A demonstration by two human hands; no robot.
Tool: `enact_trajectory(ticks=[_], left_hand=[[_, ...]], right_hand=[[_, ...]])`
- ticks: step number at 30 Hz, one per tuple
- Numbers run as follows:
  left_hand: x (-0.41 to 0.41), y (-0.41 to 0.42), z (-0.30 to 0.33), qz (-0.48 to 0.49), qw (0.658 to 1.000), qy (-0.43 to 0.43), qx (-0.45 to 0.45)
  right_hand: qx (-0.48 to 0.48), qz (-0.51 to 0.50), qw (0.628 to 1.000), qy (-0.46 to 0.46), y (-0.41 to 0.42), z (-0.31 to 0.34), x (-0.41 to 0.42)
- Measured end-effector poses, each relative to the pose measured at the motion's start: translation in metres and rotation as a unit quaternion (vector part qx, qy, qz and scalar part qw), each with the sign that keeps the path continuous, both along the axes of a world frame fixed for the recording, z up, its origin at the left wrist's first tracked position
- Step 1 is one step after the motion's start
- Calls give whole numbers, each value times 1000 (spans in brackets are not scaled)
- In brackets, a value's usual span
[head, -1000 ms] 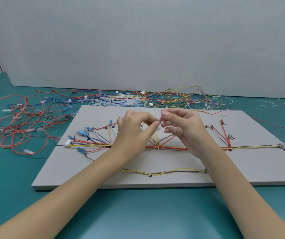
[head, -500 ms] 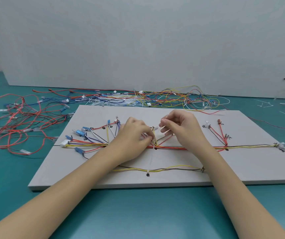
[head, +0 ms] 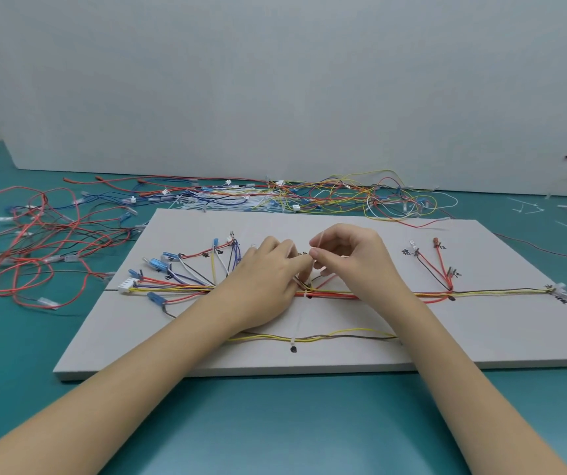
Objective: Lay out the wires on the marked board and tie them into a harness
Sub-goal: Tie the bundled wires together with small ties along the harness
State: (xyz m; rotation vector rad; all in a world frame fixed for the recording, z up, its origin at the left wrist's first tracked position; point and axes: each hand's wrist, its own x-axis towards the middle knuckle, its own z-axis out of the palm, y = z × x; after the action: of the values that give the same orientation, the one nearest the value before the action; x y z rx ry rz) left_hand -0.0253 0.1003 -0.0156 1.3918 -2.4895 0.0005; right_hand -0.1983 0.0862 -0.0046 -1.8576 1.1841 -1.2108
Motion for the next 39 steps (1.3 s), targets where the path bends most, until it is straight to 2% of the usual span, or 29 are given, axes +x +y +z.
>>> enact_trajectory(ticks=[4,8,12,14,17,22,29,39], left_hand=[[1,3,1,-17,999,28,7],[2,5,3,-54,997,35,-43],[5,8,3,-67,995,59,-48],[4,8,2,-59,996,52,-43],[0,9,4,-33,998,13,-45],[-1,24,-1,11,994,-17,-107],[-1,29,-4,54,996,-8,-66],[0,22,-13,70,991,110,14]], right_hand=[[58,21,998,8,-1,-4,-1],[96,29,994,37,-1,-5,-2],[100,15,995,3,1,0,-2],[97,10,995,-27,2,3,-2],[87,9,996,-11,3,4,-2],[81,12,997,-2,2,2,-1],[66,19,998,-3,3,1,1],[13,28,998,46,6,4,4]])
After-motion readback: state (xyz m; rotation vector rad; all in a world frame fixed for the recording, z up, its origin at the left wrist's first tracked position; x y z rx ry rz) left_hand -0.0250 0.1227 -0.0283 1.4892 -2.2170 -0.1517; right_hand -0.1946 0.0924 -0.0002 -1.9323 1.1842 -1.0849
